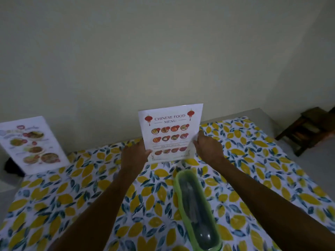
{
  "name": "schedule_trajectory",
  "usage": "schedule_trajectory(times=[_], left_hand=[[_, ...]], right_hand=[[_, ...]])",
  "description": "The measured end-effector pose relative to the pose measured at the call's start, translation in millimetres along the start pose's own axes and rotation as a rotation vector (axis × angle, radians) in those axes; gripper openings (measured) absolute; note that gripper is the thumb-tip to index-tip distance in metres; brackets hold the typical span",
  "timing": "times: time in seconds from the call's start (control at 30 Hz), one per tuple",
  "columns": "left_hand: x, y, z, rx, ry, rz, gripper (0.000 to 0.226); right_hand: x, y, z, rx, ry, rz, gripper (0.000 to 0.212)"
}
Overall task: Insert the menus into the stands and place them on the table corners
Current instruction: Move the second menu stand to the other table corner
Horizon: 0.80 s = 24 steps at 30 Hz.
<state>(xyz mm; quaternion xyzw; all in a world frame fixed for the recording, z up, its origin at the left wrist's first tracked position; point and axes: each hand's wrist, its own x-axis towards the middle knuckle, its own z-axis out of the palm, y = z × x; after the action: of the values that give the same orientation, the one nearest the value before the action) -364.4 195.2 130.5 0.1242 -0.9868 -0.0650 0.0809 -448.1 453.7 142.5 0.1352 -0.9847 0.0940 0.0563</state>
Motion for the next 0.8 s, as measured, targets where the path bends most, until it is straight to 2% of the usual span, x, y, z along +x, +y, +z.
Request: schedule_trajectory(times=[0.13,0.27,0.43,0.63,0.8], left_hand=[[39,86,14,0.026,0.04,0.022,0.041],[75,169,38,-0.126,0.03,-0.009,0.039],[121,259,72,-0.144,0.011,0.015,0.039],[174,347,109,-0.175,-0.005,0.038,0.033],[224,386,150,-0.214,-0.016,0.055,0.029]], right_hand=[[40,86,-14,-0.031,0.039,-0.007,0.039],[84,173,-20,-0.038,0.029,-0.008,0.037],[134,270,-21,-0.051,-0.001,-0.014,0.037],[191,361,-12,-0.075,-0.005,0.023,0.037],[240,416,12,-0.064,-0.001,0.054,0.034]])
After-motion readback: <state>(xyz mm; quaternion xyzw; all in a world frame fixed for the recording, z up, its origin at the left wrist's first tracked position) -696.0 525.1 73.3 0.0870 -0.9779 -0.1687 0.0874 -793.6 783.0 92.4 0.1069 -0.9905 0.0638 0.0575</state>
